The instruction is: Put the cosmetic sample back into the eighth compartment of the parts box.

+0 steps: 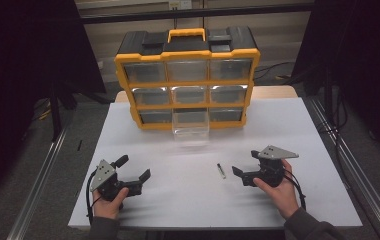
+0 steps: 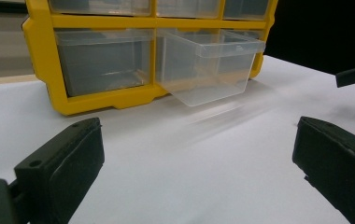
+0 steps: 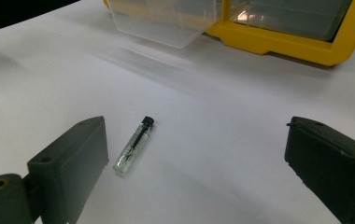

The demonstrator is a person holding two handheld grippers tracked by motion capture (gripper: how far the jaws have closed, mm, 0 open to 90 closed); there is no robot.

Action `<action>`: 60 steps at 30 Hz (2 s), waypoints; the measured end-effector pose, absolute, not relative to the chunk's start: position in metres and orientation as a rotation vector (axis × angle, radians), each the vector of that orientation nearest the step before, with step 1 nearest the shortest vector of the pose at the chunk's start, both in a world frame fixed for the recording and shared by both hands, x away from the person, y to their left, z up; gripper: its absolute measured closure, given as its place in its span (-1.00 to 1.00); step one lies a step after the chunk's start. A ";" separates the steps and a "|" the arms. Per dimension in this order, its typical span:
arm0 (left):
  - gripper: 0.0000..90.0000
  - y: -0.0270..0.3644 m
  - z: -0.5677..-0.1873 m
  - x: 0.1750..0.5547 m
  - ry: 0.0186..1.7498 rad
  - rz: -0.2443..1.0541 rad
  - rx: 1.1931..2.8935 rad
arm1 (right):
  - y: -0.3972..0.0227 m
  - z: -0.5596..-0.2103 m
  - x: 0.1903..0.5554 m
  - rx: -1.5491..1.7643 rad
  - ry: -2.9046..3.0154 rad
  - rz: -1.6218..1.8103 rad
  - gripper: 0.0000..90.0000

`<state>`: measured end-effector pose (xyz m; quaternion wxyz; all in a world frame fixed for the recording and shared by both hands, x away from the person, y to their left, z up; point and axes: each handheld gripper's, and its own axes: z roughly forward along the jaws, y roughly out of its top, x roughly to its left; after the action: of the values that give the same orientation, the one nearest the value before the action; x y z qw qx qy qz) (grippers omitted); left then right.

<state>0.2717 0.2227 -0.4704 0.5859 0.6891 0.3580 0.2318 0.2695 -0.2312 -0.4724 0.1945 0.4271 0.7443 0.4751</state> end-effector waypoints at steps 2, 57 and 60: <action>-0.95 0.223 -0.470 0.272 0.831 0.535 1.607 | -0.227 -0.472 0.272 1.196 2.098 1.327 -0.86; -0.96 0.224 -0.470 0.273 0.815 0.541 1.621 | -0.180 -0.482 0.293 1.238 2.462 1.122 0.81; -0.96 0.224 -0.471 0.273 0.813 0.541 1.622 | -0.180 -0.482 0.293 1.250 2.460 1.137 0.81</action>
<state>0.2731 0.2236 -0.4705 0.5843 0.6953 0.3484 0.2318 0.2933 -0.1802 -0.4821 0.0782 0.4176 0.8217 0.3798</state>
